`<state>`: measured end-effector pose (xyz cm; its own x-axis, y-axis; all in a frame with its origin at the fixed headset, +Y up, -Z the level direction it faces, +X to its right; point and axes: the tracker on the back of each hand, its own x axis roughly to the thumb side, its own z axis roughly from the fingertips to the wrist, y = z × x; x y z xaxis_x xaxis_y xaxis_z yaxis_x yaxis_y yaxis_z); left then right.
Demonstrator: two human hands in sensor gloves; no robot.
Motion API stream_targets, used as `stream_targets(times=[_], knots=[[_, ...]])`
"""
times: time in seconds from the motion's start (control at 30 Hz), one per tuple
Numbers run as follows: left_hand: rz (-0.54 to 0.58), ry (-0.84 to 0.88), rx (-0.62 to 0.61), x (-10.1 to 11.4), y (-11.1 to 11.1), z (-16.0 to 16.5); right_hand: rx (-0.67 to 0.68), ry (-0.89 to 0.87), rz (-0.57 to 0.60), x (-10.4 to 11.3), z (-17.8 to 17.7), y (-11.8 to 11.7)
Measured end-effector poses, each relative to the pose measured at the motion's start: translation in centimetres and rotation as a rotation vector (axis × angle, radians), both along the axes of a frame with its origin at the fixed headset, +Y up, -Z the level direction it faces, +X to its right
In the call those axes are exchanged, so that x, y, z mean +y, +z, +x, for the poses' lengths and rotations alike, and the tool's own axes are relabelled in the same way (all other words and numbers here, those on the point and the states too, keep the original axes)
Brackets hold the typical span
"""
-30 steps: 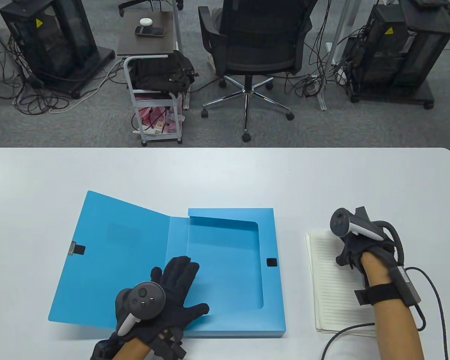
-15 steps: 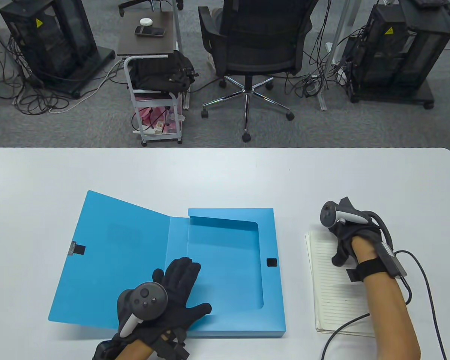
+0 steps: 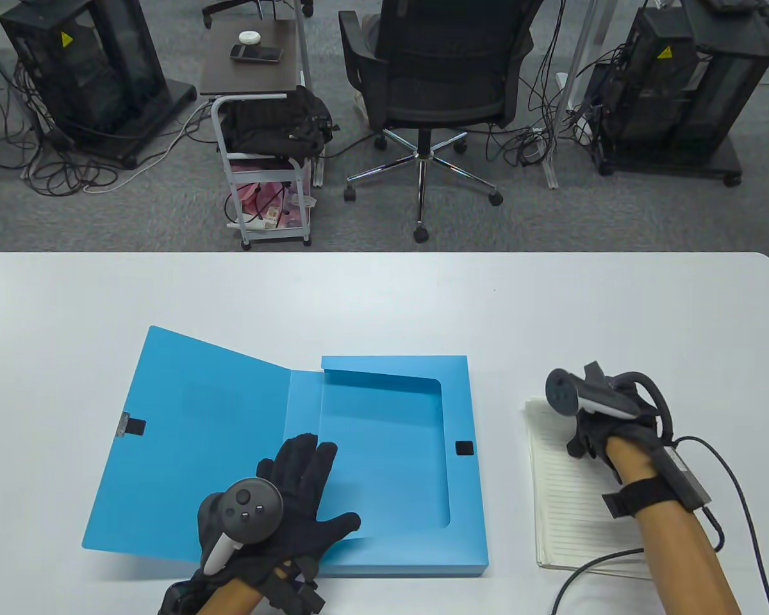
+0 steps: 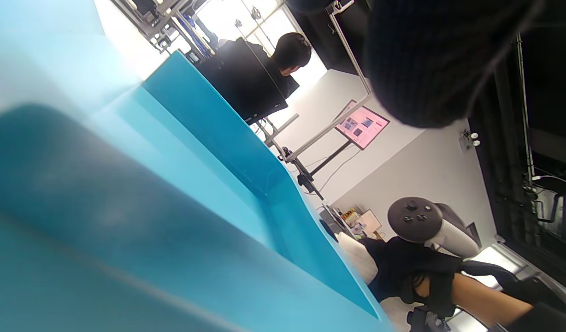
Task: Insert papers into file box
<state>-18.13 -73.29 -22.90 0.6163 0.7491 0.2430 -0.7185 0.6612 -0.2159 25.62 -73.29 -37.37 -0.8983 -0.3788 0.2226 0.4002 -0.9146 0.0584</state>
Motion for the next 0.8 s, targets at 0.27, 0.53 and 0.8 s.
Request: stream_targets(times=[0.27, 0.53, 0.8], knots=[[0.019, 0.069, -0.049, 0.2, 0.4, 0.1, 0.243, 0.083, 0.289, 13.3, -6.0, 12.3], [0.072, 0.199, -0.091, 0.7, 0.7, 0.0, 0.362, 0.06, 0.476, 24.4, -15.0, 18.3], [-0.006, 0.566, -0.242, -0.8, -0.7, -1.5, 0.514, -0.078, 0.435, 25.3, -27.0, 17.5]])
